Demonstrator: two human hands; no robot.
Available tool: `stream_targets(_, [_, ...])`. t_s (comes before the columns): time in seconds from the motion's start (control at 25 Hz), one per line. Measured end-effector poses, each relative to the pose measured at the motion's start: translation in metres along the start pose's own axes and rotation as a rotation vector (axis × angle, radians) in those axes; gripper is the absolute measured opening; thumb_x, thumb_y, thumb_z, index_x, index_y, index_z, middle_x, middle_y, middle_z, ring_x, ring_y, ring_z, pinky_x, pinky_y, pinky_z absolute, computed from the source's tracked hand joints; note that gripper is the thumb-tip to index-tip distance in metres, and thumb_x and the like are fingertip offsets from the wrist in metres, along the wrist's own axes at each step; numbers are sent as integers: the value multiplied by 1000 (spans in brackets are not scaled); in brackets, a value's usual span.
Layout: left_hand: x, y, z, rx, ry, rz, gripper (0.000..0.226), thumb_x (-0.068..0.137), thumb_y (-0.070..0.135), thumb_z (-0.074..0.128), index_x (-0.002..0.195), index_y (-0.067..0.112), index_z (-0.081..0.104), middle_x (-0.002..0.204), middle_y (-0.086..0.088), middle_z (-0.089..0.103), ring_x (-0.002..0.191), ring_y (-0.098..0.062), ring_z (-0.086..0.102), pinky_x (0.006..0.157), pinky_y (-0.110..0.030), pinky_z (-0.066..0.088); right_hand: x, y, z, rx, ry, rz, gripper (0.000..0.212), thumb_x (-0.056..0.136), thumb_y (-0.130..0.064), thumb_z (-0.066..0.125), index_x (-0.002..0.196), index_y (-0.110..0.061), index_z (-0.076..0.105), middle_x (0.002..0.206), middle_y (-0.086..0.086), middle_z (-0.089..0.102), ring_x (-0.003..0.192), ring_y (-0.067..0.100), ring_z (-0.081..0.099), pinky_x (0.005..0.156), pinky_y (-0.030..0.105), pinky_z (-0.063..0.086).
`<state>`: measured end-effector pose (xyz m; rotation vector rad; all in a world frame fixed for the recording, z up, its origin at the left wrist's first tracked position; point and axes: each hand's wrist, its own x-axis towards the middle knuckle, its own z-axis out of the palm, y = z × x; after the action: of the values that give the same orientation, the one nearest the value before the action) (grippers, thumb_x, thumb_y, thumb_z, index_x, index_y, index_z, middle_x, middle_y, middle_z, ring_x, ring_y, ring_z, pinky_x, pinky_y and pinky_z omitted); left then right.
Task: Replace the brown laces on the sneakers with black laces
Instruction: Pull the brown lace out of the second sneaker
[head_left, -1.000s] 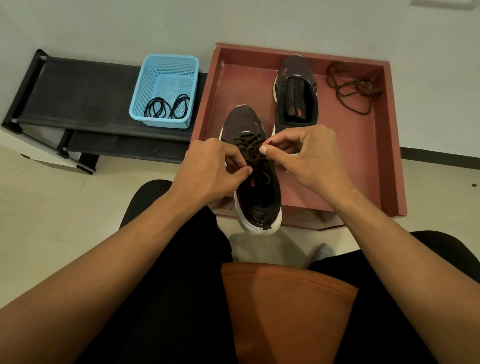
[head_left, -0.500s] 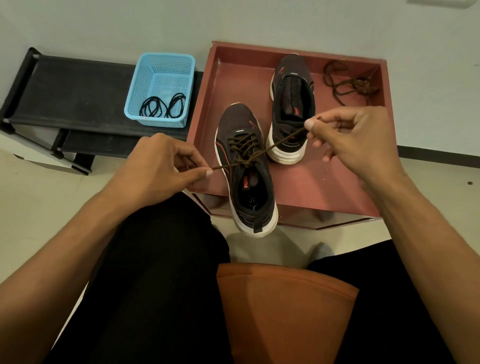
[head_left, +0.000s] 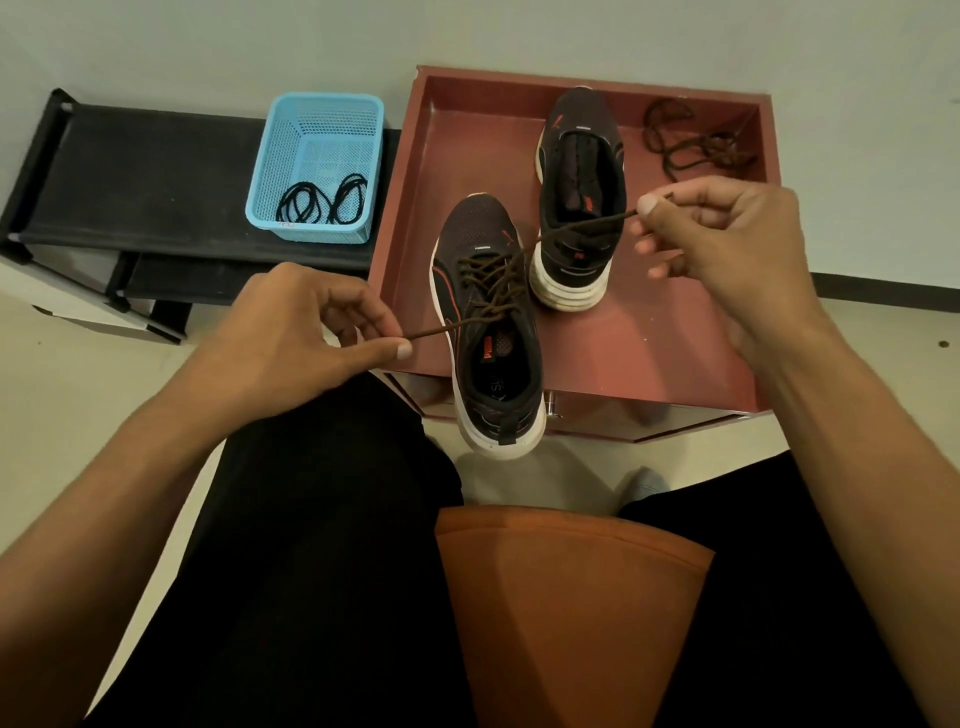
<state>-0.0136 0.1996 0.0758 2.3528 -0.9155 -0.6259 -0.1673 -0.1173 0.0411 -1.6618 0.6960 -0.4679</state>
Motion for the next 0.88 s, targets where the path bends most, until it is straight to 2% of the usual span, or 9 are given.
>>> stream_targets(0.08, [5,16,11,-46,-18,88,16,77,48,84,83,35,77,76,16,74,75,-4,71,66,-16,53,-1,1,13,43,-70,-16,19,96,-17,77,108,-3,76,90,13,80,78,21,76,64,28,60])
stream_targets(0.2, [21,45,32,-142,-109,213,17,83,45,83,94,31,79,82,11,77,78,-8,74,72,-23,59,-6,4,38,11,-270,-64,18,95,-15,77,110,-6,76,95,10,81,85,22,78,72,30,62])
stream_targets(0.32, [41,55,45,-177,-222,251,23,88,48,79,104,31,80,88,9,78,81,-10,75,70,-22,55,-11,11,53,-299,-481,-224,20,97,-21,75,116,-17,79,101,-9,79,97,3,75,84,19,58])
stream_targets(0.44, [54,44,45,-327,-177,176,23,92,42,76,102,22,80,86,3,78,78,-13,74,69,-24,57,-11,17,56,-447,-480,-297,17,101,-27,70,114,-24,80,97,-22,75,92,-4,71,83,16,54])
stream_targets(0.56, [61,26,49,-200,-17,146,12,92,31,80,99,22,80,78,8,75,71,-6,72,76,-30,61,-7,21,56,-495,-445,-320,18,99,-24,72,115,-25,81,99,-23,73,91,-9,67,80,9,48])
stream_targets(0.68, [63,18,57,-36,69,138,16,84,33,86,98,27,81,73,21,68,66,6,67,70,-10,53,-8,22,59,-513,-447,-340,19,92,-26,80,111,-24,82,99,-17,75,88,-1,70,75,7,48])
stream_targets(0.72, [63,17,59,-10,83,143,19,82,36,87,99,28,81,74,21,68,67,7,67,68,-7,51,-9,22,60,-528,-448,-354,19,90,-27,82,110,-24,82,97,-16,74,85,2,70,73,7,48])
stream_targets(0.8, [64,15,63,19,112,159,24,82,39,87,103,30,81,79,17,73,68,3,68,71,-11,55,-9,23,64,-560,-450,-381,20,89,-29,83,108,-24,82,93,-13,72,81,5,68,71,8,47])
stream_targets(0.88, [65,16,65,37,135,191,21,83,39,86,103,31,82,87,13,76,72,0,70,76,-23,60,-9,23,67,-578,-455,-397,18,88,-29,84,105,-24,82,90,-11,71,77,6,67,69,10,48])
